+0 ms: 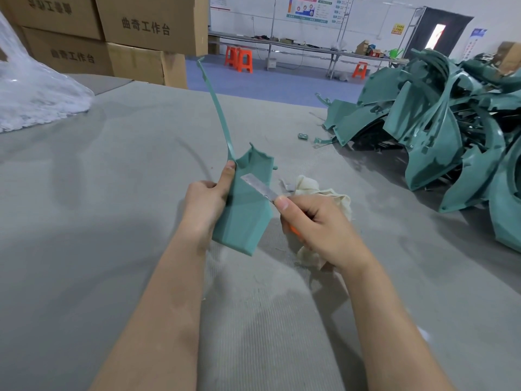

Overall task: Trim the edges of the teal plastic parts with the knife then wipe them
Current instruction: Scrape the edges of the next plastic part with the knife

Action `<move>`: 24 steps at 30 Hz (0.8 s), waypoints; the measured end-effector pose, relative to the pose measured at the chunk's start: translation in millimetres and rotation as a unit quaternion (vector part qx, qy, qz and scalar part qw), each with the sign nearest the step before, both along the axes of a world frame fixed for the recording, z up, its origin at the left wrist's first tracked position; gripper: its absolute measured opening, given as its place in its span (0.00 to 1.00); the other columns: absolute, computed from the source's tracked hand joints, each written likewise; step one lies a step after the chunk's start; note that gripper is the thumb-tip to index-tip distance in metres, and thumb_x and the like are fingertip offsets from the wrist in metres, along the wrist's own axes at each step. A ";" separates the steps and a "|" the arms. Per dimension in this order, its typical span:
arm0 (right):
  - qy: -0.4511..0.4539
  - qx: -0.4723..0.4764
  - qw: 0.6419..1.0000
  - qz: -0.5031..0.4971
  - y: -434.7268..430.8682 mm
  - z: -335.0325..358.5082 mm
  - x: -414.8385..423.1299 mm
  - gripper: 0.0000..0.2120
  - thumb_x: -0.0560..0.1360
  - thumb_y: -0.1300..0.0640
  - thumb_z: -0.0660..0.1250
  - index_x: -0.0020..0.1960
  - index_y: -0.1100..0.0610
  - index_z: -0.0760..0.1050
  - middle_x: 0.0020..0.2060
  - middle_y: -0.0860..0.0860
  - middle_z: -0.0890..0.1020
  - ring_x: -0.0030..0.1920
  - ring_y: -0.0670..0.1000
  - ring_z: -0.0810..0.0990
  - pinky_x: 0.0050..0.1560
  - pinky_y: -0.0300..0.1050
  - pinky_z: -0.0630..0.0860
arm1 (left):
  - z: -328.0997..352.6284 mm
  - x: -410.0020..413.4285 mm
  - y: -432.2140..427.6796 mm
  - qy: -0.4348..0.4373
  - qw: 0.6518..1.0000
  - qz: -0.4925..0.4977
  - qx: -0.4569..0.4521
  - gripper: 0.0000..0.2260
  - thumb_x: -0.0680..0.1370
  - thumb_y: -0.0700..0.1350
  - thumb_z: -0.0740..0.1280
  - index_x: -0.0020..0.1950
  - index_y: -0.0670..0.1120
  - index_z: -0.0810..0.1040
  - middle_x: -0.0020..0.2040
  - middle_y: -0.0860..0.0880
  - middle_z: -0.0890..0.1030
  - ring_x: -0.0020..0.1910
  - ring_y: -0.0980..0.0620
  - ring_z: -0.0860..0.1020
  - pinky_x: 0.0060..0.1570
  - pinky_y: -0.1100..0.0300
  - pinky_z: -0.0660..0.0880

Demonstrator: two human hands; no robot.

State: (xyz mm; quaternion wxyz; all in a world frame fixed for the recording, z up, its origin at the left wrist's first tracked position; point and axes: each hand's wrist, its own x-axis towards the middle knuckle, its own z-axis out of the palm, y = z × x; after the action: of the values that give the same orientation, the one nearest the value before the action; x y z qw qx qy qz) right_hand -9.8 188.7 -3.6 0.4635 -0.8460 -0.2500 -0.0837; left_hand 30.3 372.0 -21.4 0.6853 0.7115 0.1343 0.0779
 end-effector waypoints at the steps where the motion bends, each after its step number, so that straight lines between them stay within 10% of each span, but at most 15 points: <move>1: 0.005 0.002 1.000 0.004 0.3 0.7 -0.7 0.27 0.76 0.40 0.59 0.31 0.62 0.71 0.21 0.47 0.66 0.24 0.43 0.64 0.28 0.38 0.62 | -1.0 0.5 0.1 -0.003 1.000 -0.004 -0.001 0.29 0.75 0.62 0.66 0.48 0.33 0.79 0.46 0.33 0.82 0.40 0.40 0.80 0.45 0.47 0.77; 9: 0.064 0.011 0.995 0.073 -2.4 -3.7 -17.0 0.28 0.72 0.35 0.61 0.30 0.59 0.72 0.22 0.46 0.65 0.24 0.43 0.64 0.27 0.35 0.63 | -1.7 7.4 9.7 0.026 0.996 0.081 0.001 0.26 0.76 0.65 0.60 0.35 0.42 0.75 0.31 0.47 0.75 0.28 0.49 0.73 0.23 0.63 0.67; 15: 0.030 0.122 0.985 -0.118 -0.3 -0.1 -8.8 0.31 0.70 0.30 0.56 0.31 0.59 0.72 0.23 0.47 0.66 0.27 0.47 0.66 0.32 0.47 0.66 | -1.1 9.4 -1.9 -0.028 0.999 0.031 0.024 0.23 0.76 0.65 0.61 0.43 0.43 0.75 0.39 0.40 0.76 0.38 0.47 0.75 0.43 0.46 0.77; 18: 0.031 0.152 0.974 -0.167 -0.5 3.0 -8.3 0.33 0.67 0.30 0.62 0.35 0.62 0.66 0.27 0.51 0.65 0.30 0.52 0.65 0.34 0.54 0.66 | -0.8 7.9 -6.5 -0.055 0.995 0.027 0.074 0.24 0.76 0.65 0.62 0.35 0.45 0.69 0.33 0.43 0.69 0.33 0.48 0.68 0.35 0.54 0.65; 24: 0.068 0.155 0.985 -0.019 -3.3 7.7 -14.5 0.08 0.67 0.46 0.73 0.40 0.48 0.76 0.28 0.41 0.72 0.29 0.43 0.68 0.31 0.36 0.68 | 2.0 6.9 -12.0 -0.073 0.988 0.042 0.126 0.24 0.76 0.63 0.62 0.35 0.43 0.69 0.32 0.43 0.69 0.32 0.48 0.66 0.34 0.56 0.62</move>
State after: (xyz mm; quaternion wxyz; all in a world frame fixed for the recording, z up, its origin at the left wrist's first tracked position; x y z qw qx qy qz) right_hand -24.2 185.5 4.1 0.6030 -0.7722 -0.1864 -0.0727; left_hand 37.2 360.0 -19.5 0.5941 0.7785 0.1029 0.1744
